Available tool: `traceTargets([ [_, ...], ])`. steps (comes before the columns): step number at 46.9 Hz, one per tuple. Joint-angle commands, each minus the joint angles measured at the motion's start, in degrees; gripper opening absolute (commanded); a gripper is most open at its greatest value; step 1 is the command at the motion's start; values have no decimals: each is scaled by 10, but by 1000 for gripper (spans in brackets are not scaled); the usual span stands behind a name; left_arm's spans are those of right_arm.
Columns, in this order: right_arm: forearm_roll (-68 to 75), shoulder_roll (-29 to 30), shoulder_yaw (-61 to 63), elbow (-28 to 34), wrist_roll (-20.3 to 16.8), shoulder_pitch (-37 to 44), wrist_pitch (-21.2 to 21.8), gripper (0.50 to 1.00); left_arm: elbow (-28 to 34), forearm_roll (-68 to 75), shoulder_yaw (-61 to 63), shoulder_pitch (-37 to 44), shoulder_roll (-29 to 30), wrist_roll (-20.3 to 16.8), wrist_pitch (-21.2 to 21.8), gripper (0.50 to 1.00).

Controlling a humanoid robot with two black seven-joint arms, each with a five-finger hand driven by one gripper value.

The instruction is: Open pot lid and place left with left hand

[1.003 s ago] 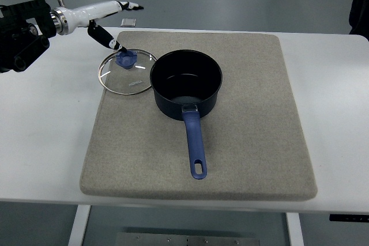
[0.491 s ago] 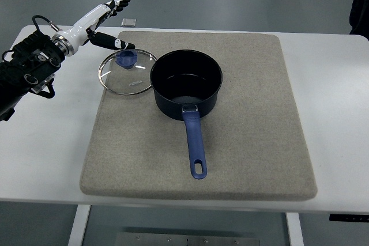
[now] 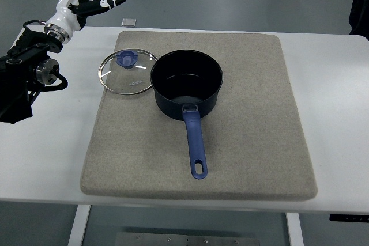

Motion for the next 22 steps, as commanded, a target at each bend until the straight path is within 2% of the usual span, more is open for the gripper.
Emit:
traceTargets([
  [1,1,0,1,0,0,0,1,917,0,0,-29,9,1,0,-17,992],
  [22,1,0,-2,10,0,-1,2,917,2,0,-61,23,4,0,-17,992],
])
